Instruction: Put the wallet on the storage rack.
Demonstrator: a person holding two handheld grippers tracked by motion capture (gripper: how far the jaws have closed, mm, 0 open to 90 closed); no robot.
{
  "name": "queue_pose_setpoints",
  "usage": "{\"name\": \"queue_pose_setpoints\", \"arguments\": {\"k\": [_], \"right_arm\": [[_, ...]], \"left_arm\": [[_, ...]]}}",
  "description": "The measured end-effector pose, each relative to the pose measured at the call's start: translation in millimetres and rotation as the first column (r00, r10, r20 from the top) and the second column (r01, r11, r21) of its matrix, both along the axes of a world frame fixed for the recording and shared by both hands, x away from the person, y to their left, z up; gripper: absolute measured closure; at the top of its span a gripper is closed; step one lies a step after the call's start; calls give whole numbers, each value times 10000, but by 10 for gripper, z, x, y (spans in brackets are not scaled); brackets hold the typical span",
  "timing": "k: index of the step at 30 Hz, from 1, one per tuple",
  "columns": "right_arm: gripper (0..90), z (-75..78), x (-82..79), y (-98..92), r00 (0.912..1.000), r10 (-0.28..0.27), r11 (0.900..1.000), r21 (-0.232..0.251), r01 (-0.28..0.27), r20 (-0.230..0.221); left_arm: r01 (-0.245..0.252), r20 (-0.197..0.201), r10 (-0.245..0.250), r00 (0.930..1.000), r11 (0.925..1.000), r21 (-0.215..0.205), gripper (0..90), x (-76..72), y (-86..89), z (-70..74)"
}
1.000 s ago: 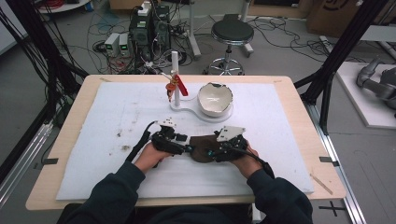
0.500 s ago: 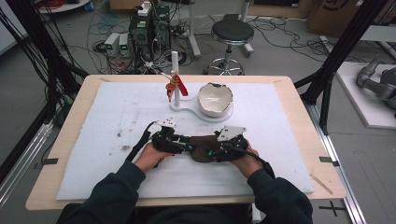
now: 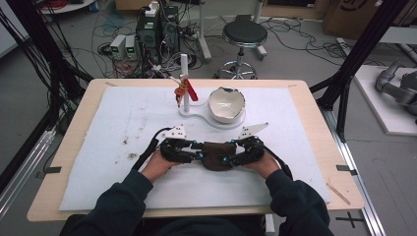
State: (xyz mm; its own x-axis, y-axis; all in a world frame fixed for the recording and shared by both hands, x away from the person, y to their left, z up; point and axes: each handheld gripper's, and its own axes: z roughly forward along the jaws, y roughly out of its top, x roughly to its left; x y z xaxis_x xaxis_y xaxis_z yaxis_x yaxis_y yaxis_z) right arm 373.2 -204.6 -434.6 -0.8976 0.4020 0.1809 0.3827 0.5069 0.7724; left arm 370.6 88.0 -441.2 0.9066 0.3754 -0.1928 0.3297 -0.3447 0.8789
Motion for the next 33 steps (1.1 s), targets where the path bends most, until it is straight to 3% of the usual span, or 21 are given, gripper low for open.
{"name": "queue_pose_setpoints", "arguments": {"k": [2,4,5,7,8,9,10,11,12,13,14,15,17,18,19,21,22,23,24,27,33], "right_arm": [[453,18,23,-45,9985,-103,9991,394,124,-537],[533,51,31,-90,9980,-251,9968,749,294,-576],[577,76,28,-114,9982,-305,9940,1031,357,-519],[629,132,10,-155,9981,-568,9893,1332,594,-232],[636,152,2,-173,9976,-690,9889,1313,694,-72],[641,165,-6,-188,9963,-852,9889,1232,834,93],[647,173,-8,-206,9950,-984,9878,1231,957,162],[647,173,-8,-206,9950,-984,9878,1231,957,162],[651,183,-12,-223,9933,-1126,9865,1220,1088,247],[657,210,-20,-256,9878,-1476,9832,1156,1413,486],[657,210,-20,-256,9878,-1476,9832,1156,1413,486],[659,227,-26,-276,9843,-1654,9804,1184,1574,610],[662,286,-42,-358,9671,-2324,9673,1289,2186,1033],[662,286,-42,-358,9671,-2324,9673,1289,2186,1033],[663,329,-58,-425,9515,-2782,9566,1276,2621,1312],[664,352,-65,-458,9449,-2952,9524,1217,2794,1411],[664,397,-86,-522,9286,-3291,9433,1039,3151,1713],[664,397,-86,-522,9286,-3291,9433,1039,3151,1713],[664,437,-103,-590,9172,-3488,9369,941,3366,1924],[664,502,-125,-667,8987,-3777,9258,779,3698,2228],[664,670,-82,-710,8821,-3873,9219,1072,3722,2681]], "left_arm": [[-735,-268,725,9970,9965,-388,503,48,94,46],[-1417,-329,1398,9896,9878,-653,438,84,206,98],[-1417,-329,1398,9896,9878,-653,419,84,206,98],[-2167,-367,2141,9761,9720,-914,373,115,336,156],[-2724,-239,2715,9621,9552,-1153,373,136,475,207],[-2980,-117,2987,9543,9473,-1180,372,140,541,228],[-3207,-43,3226,9465,9396,-1198,372,144,604,246],[-3207,-43,3226,9465,9396,-1198,372,144,604,246],[-3398,-23,3422,9396,9321,-1254,372,150,668,260],[-3759,134,3807,9246,9175,-1298,372,155,789,290],[-3759,134,3807,9246,9175,-1298,372,155,789,290],[-3928,245,3992,9165,9100,-1328,372,157,845,306],[-4190,384,4273,9033,8978,-1356,357,164,958,339],[-4262,435,4359,8989,8932,-1435,357,170,1016,351],[-4397,345,4498,8925,8844,-1565,328,183,1125,365],[-4502,314,4601,8873,8789,-1576,302,189,1176,366],[-4590,297,4690,8827,8739,-1600,265,194,1225,364],[-4690,260,4788,8776,8684,-1607,265,200,1271,361],[-4844,218,4940,8692,8595,-1633,223,208,1350,355],[-4933,318,5038,8632,8553,-1586,217,201,1424,355],[-4989,451,5093,8594,8547,-1434,215,199,1470,343]]}}
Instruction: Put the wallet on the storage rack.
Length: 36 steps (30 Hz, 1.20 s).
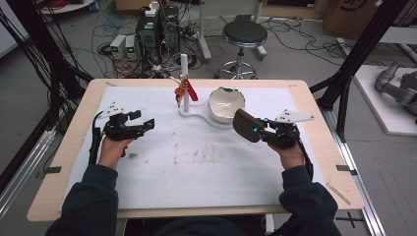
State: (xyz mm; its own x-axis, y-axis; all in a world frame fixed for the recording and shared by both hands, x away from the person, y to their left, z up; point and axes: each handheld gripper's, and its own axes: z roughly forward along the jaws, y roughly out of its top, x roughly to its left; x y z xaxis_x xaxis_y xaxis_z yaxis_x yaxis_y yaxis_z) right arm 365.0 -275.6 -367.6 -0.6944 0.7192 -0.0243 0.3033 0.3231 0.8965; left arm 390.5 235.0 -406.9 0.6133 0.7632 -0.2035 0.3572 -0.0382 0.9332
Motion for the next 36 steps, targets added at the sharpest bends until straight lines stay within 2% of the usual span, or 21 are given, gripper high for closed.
{"name": "queue_pose_setpoints", "arguments": {"k": [5,7,8,10,13,14,15,16,20,22,23,25,26,28,30,31,32,35,36], "right_arm": [[664,120,90,22,9997,132,9999,83,-134,208],[664,204,152,43,9989,207,9998,6,-207,411],[665,295,222,70,9979,327,9994,112,-334,563],[665,340,258,85,9971,388,9990,183,-401,654],[666,457,400,150,9939,686,9972,223,-708,868],[666,507,514,217,9904,980,9950,92,-994,971],[666,507,514,217,9904,980,9950,92,-994,971],[666,526,627,296,9849,1310,9914,-139,-1303,1133],[665,496,844,438,9758,1754,9830,-776,-1663,1305],[666,479,888,471,9749,1822,9813,-867,-1720,1280],[666,435,973,524,9726,1961,9758,-1231,-1809,1246],[665,386,1042,570,9698,2066,9699,-1576,-1855,1299],[665,386,1042,570,9698,2066,9699,-1576,-1855,1299],[665,349,1096,617,9690,2128,9640,-1890,-1872,1256],[665,313,1129,643,9655,2146,9605,-2115,-1812,1476],[665,296,1140,651,9676,2100,9614,-2096,-1784,1398],[665,266,1164,647,9621,2304,9549,-2243,-1947,1459],[665,256,1168,630,9581,2431,9519,-2272,-2055,1517],[664,244,1171,619,9538,2556,9453,-2478,-2123,1578]], "left_arm": [[55,27,-55,10000,10000,37,215,-8,11,-21],[59,33,-59,10000,10000,10,215,-3,18,-34],[26,26,-26,10000,10000,-33,216,-1,22,-37],[-32,78,33,10000,10000,-72,215,2,36,-38],[-93,112,94,9999,9999,-105,217,2,48,-34],[-104,126,106,9999,9999,-100,217,1,47,-34],[-73,144,74,9999,10000,-63,218,2,48,-33],[-80,140,81,9999,9999,-92,218,1,43,-34],[-24,104,24,9999,10000,-80,220,6,38,-42],[-13,73,13,10000,10000,-80,221,8,39,-43],[-11,78,12,10000,10000,-87,223,9,39,-45],[-14,54,15,10000,9999,-134,224,12,43,-49],[-14,54,15,10000,9999,-134,224,12,43,-49],[-21,32,22,10000,9999,-143,224,13,47,-49],[-14,21,14,10000,9999,-157,224,15,52,-50],[-28,17,29,10000,9998,-187,224,15,51,-50],[-30,8,30,10000,9998,-179,224,14,53,-50],[-4,-15,4,10000,9998,-187,224,15,52,-53],[8,-29,-9,10000,9999,-171,224,15,52,-54]]}}
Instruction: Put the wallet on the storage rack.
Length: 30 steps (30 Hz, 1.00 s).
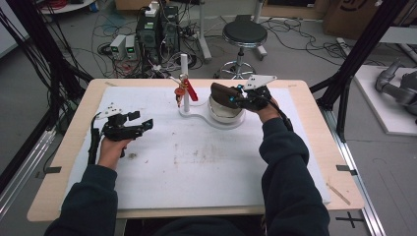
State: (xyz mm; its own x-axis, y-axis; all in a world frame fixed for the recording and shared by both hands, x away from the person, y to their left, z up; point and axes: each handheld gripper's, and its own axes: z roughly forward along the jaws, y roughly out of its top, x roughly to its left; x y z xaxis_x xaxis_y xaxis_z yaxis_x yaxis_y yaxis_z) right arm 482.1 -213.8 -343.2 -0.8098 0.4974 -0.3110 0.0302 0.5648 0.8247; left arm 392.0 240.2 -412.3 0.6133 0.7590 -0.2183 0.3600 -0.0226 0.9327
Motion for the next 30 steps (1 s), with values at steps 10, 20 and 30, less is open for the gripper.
{"name": "queue_pose_setpoints", "arguments": {"k": [10,20,30], "right_arm": [[661,-147,55,69,9996,-35,9968,-797,14,-266],[539,-123,83,-57,9933,-868,9962,-39,867,-767],[598,38,-46,-275,9723,-1833,9744,1041,1992,-1449]], "left_arm": [[2,-30,-2,10000,10000,-9,228,-4,4,-7],[-2,-76,2,10000,10000,-82,228,-6,-2,-15],[-55,-26,54,10000,9999,-132,228,-13,17,-2]]}}
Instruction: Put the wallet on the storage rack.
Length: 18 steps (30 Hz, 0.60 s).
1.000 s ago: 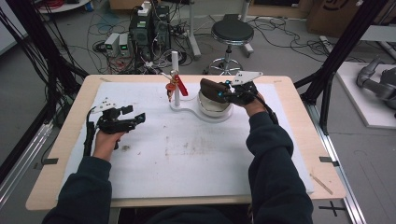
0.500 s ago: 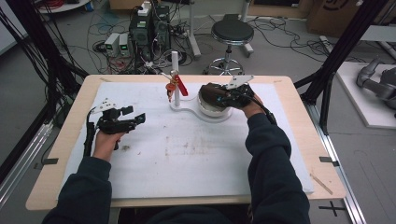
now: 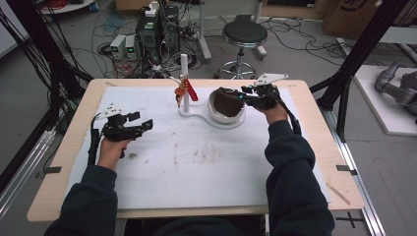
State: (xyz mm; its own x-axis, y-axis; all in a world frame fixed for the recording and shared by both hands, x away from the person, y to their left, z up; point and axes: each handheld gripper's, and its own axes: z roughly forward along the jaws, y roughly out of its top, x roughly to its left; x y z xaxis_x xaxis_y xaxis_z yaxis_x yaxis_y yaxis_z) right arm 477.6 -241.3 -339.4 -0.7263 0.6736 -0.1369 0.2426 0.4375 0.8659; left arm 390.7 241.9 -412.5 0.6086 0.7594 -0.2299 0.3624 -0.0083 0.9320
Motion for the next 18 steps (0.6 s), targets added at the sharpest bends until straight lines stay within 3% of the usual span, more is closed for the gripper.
{"name": "queue_pose_setpoints", "arguments": {"k": [1,2,3,4,5,7,9,12,13,15,18], "right_arm": [[598,0,0,0,10000,0,10000,0,0,0],[531,14,-18,-31,9992,-349,9991,240,354,-217],[470,40,-58,-109,9939,-732,9946,672,789,-829],[470,40,-58,-109,9939,-732,9946,672,789,-829],[421,63,-128,-187,9898,-888,9924,748,975,-1118],[415,64,-187,-229,9915,-988,9919,716,1050,-851],[396,41,-334,-329,9913,-1288,9884,776,1307,-286],[312,-26,-532,-509,9860,-1594,9817,977,1636,-493],[301,-88,-669,-628,9833,-1701,9800,933,1757,-654],[283,-125,-736,-681,9802,-1824,9780,880,1889,-772],[227,-312,-943,-827,9675,-2208,9726,460,2278,-1230]], "left_arm": [[0,0,0,10000,10000,0,228,0,0,0],[0,49,1,10000,10000,-55,228,-1,7,5],[-44,123,45,9999,9999,-106,228,-4,16,12],[-41,195,44,9998,9998,-177,228,-7,24,21],[-40,259,45,9997,9997,-229,221,-7,29,32],[42,359,-35,9994,9998,-202,216,-6,28,64],[165,562,-168,9983,9998,54,211,-3,23,107],[380,522,-373,9979,9992,-114,207,20,36,146],[378,512,-369,9980,9991,-175,201,24,48,145],[313,407,-304,9987,9993,-224,197,36,67,128],[282,414,-269,9988,9991,-312,187,41,73,102]]}}
